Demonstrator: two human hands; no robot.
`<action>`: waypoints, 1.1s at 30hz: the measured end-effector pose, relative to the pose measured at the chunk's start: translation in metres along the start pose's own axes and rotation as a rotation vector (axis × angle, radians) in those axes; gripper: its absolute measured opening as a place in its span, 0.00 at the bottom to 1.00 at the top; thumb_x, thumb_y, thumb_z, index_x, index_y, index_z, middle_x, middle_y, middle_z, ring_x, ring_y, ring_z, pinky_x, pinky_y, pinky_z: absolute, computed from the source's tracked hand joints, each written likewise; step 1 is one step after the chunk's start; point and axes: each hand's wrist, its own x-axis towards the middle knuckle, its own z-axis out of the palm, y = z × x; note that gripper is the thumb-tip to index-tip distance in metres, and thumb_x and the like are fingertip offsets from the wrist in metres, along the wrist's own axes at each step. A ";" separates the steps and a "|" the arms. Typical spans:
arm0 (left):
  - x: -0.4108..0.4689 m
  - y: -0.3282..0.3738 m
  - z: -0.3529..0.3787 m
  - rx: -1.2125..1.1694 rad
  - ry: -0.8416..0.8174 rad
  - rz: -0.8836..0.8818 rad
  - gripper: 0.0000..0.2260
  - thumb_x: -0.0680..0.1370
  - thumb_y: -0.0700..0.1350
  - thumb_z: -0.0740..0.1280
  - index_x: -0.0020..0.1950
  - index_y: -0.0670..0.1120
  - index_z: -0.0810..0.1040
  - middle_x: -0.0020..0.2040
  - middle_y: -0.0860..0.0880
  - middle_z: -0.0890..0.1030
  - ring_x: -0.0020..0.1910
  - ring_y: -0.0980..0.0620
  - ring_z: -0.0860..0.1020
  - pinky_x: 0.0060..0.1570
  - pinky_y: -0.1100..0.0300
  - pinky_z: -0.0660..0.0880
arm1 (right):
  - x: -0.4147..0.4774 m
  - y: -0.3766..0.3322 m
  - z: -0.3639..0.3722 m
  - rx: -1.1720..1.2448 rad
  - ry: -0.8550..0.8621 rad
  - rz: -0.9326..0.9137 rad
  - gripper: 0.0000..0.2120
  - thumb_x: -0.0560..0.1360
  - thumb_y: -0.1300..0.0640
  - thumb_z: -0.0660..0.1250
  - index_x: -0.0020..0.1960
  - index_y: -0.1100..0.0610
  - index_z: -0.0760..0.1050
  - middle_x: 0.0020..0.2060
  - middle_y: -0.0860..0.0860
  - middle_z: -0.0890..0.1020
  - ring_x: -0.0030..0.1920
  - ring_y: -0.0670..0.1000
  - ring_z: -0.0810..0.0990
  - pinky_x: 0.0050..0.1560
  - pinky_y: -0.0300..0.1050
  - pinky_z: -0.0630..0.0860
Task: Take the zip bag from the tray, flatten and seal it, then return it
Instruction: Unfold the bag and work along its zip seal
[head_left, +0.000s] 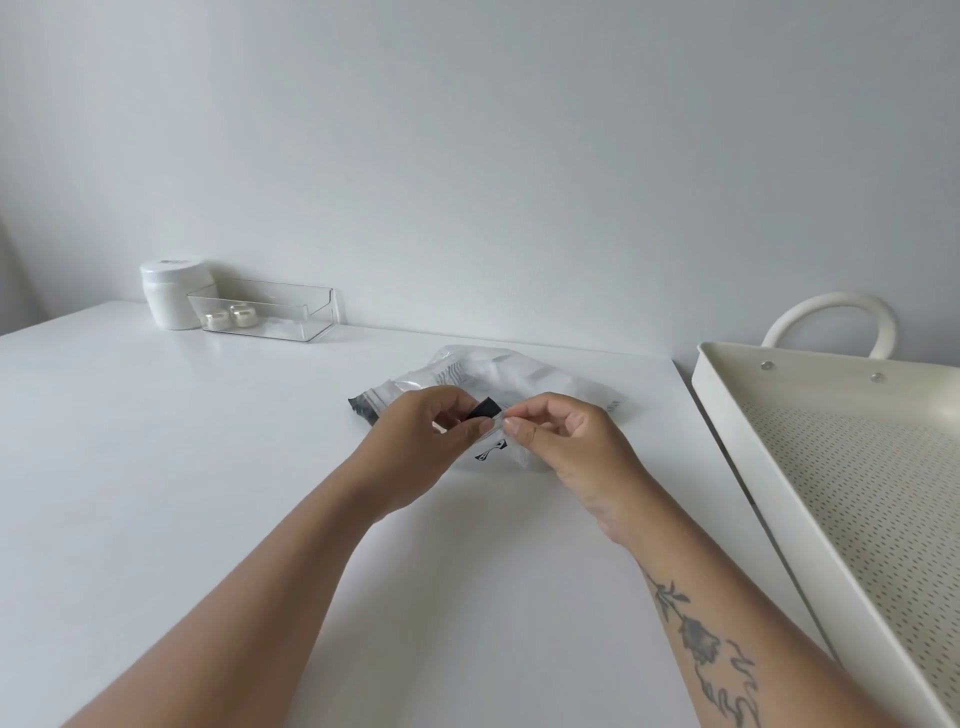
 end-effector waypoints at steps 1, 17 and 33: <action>0.000 0.000 0.001 0.014 0.001 0.005 0.04 0.76 0.51 0.69 0.43 0.53 0.82 0.37 0.59 0.82 0.29 0.65 0.72 0.31 0.74 0.67 | 0.000 0.000 0.000 -0.003 -0.001 0.002 0.02 0.73 0.50 0.73 0.45 0.46 0.83 0.35 0.46 0.79 0.36 0.41 0.74 0.44 0.38 0.71; 0.000 0.001 -0.008 0.173 0.031 0.073 0.05 0.76 0.46 0.71 0.42 0.57 0.80 0.35 0.61 0.79 0.33 0.69 0.73 0.34 0.77 0.66 | 0.002 0.002 -0.003 -0.102 0.031 0.002 0.01 0.74 0.49 0.70 0.44 0.44 0.80 0.38 0.50 0.79 0.38 0.47 0.75 0.44 0.44 0.72; -0.001 -0.001 -0.005 0.160 -0.096 0.044 0.02 0.74 0.45 0.70 0.42 0.51 0.81 0.35 0.56 0.79 0.25 0.65 0.71 0.28 0.74 0.65 | 0.000 -0.004 -0.003 -0.290 -0.010 -0.103 0.02 0.73 0.59 0.71 0.42 0.54 0.80 0.34 0.44 0.78 0.30 0.39 0.71 0.34 0.29 0.68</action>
